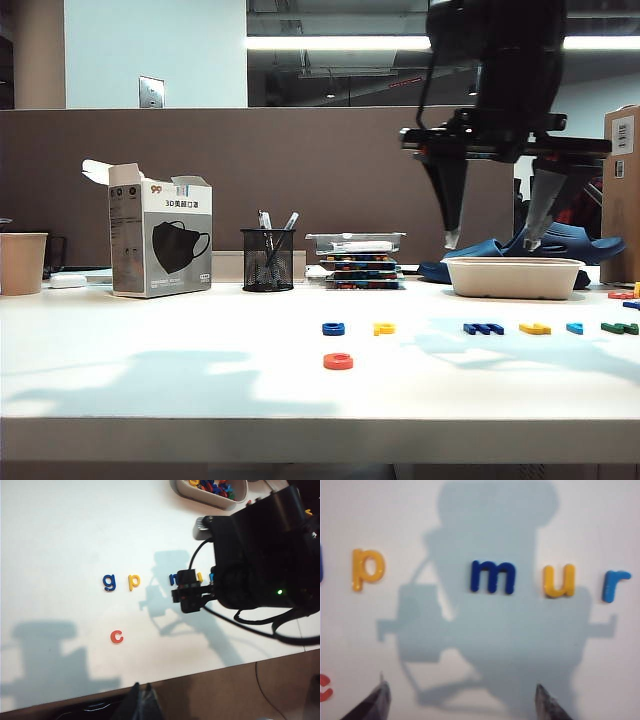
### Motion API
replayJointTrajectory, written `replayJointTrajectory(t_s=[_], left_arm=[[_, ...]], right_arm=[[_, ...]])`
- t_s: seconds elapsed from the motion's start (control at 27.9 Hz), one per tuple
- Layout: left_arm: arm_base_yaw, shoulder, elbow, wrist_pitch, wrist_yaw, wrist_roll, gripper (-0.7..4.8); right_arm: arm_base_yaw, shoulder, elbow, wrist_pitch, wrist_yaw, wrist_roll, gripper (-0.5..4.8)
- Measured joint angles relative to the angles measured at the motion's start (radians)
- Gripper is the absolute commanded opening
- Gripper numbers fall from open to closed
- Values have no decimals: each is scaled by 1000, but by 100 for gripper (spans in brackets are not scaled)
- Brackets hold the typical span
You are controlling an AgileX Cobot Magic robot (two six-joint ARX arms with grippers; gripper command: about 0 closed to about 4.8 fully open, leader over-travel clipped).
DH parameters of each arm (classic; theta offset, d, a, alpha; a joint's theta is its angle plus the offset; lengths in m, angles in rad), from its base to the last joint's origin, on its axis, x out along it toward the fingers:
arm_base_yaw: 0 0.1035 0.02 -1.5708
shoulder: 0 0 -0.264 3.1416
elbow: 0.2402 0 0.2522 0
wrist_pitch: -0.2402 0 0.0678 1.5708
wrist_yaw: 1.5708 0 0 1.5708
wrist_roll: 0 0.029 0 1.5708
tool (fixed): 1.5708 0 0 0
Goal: Select the appropriate letters from the row of letter magnets placed on the table to arrange into the word "cup".
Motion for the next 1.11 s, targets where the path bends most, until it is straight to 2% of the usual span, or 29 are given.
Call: replayJointTrajectory(t_s=[0.18, 0.54, 0.83, 1.11], left_arm=[[0, 0, 0, 0, 0, 0, -5], [0, 0, 0, 0, 0, 0, -5], [0, 0, 0, 0, 0, 0, -5], [0, 0, 0, 0, 0, 0, -5]], right_arm=[[-73, 0, 0, 1, 0, -20, 368], [-158, 0, 0, 14, -1, -121, 366], [-159, 33, 0, 77, -46, -135, 363], [-159, 113, 0, 117, -50, -135, 354]])
